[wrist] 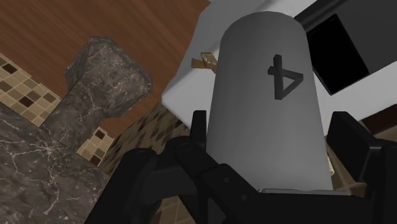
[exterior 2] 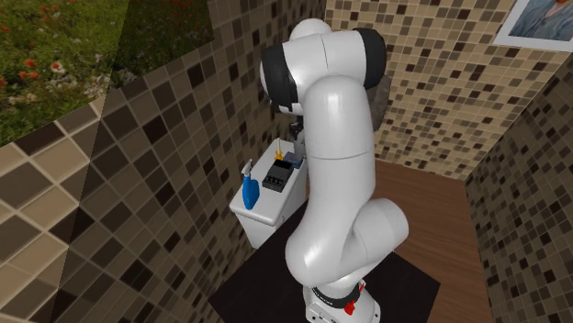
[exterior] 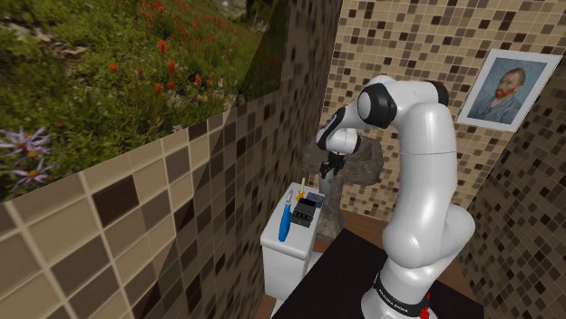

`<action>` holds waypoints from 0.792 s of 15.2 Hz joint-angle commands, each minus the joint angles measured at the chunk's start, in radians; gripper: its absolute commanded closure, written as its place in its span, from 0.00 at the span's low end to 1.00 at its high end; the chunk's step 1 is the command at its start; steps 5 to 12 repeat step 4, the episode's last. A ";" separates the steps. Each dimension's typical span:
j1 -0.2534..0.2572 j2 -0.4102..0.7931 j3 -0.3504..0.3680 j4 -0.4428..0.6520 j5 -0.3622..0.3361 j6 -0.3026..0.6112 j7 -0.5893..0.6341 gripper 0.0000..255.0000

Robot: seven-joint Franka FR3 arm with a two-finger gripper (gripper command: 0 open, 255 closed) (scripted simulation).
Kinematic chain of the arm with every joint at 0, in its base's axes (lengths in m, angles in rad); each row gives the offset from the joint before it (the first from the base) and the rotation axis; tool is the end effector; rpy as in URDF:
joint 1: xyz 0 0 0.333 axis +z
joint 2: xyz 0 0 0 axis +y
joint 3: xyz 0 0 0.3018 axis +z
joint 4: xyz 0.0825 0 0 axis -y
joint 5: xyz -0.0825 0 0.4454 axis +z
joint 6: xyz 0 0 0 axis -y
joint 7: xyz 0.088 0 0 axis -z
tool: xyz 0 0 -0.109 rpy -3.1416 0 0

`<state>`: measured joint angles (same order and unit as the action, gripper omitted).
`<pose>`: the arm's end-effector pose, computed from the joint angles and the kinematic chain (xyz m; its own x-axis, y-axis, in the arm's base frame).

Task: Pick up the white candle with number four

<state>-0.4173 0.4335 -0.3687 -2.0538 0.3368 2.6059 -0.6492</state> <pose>0.4478 -0.4603 0.1898 0.9212 -0.3541 0.1616 -0.3652 -0.9299 0.0441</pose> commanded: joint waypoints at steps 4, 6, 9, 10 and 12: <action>0.014 -0.034 -0.017 -0.001 -0.025 -0.031 0.019 1.00; 0.014 -0.034 -0.017 -0.001 -0.025 -0.031 0.019 1.00; 0.014 -0.034 -0.017 -0.001 -0.025 -0.031 0.019 1.00; 0.014 -0.034 -0.017 -0.001 -0.025 -0.031 0.019 1.00; 0.014 -0.034 -0.017 -0.001 -0.025 -0.031 0.019 1.00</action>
